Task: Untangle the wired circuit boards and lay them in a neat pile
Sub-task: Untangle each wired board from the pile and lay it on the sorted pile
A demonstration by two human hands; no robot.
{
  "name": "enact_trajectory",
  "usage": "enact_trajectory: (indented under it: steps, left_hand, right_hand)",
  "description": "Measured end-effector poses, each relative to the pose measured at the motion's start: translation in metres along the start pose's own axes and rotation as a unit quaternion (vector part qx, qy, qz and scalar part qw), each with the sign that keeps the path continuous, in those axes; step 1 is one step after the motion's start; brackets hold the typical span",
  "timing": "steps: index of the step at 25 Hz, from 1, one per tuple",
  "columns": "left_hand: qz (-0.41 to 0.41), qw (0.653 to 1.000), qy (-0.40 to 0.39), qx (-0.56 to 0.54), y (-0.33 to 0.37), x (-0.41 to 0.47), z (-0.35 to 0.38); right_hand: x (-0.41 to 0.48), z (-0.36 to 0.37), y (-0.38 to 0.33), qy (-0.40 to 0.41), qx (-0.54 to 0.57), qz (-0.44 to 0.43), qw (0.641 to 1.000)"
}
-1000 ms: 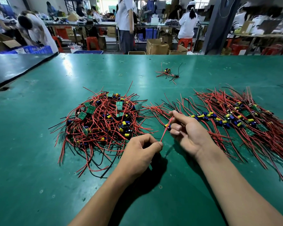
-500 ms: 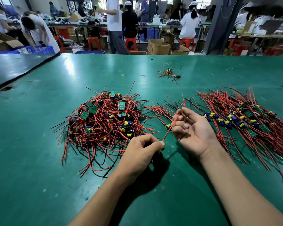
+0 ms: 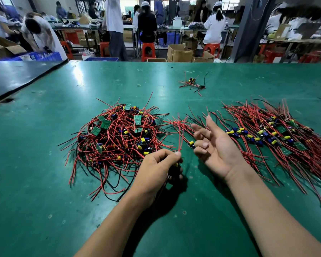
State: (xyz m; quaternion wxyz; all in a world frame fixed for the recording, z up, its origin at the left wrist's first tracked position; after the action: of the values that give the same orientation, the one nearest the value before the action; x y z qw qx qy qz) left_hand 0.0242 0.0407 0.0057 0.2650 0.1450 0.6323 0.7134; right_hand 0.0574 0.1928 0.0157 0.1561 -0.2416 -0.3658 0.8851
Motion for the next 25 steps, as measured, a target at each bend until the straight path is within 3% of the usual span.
enact_trajectory:
  steps: [5,10,12,15,16,18,21,25]
  left_hand:
    - [-0.085,0.984,0.003,-0.154,-0.002,0.004,0.000]
    - [-0.099,0.976,-0.009,-0.192,-0.003,0.010,-0.002]
    - [-0.094,0.977,-0.018,-0.190,-0.005,0.010,-0.002]
    - [-0.084,0.979,-0.044,-0.181,-0.005,0.010,0.000]
    - [-0.081,0.979,-0.044,-0.181,-0.005,0.011,0.000]
    - [-0.082,0.979,-0.028,-0.184,-0.005,0.013,-0.001]
    - [-0.083,0.983,0.000,-0.167,-0.006,0.013,-0.001]
    - [-0.089,0.983,0.035,-0.156,-0.007,0.013,-0.003]
  right_hand:
    - [0.002,-0.007,-0.001,0.045,-0.062,-0.041,0.996]
    - [0.000,0.000,0.002,0.022,-0.168,-0.096,0.981]
    - [-0.008,0.011,0.004,-0.023,-0.316,-0.158,0.935]
    - [-0.017,0.024,0.014,-0.052,-0.548,-0.265,0.792]
    - [-0.019,0.025,0.014,-0.042,-0.561,-0.294,0.773]
    - [-0.020,0.022,0.004,0.003,-0.531,-0.338,0.777]
    - [-0.016,-0.001,-0.026,0.129,-0.510,-0.387,0.757]
    - [-0.014,-0.022,-0.045,0.229,-0.607,-0.375,0.662]
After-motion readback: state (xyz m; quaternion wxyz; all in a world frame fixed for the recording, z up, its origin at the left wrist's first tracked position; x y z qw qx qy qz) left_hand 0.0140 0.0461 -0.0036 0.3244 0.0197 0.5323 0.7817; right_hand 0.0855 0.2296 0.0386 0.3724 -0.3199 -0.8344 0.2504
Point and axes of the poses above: each hand's wrist, its own x-axis towards the middle knuckle, its own z-axis out of the palm, y = z × x, the point moved 6 cm from there along x, towards the middle knuckle, and after that the axes turned 4 degrees about y, right-handed, at the moved point
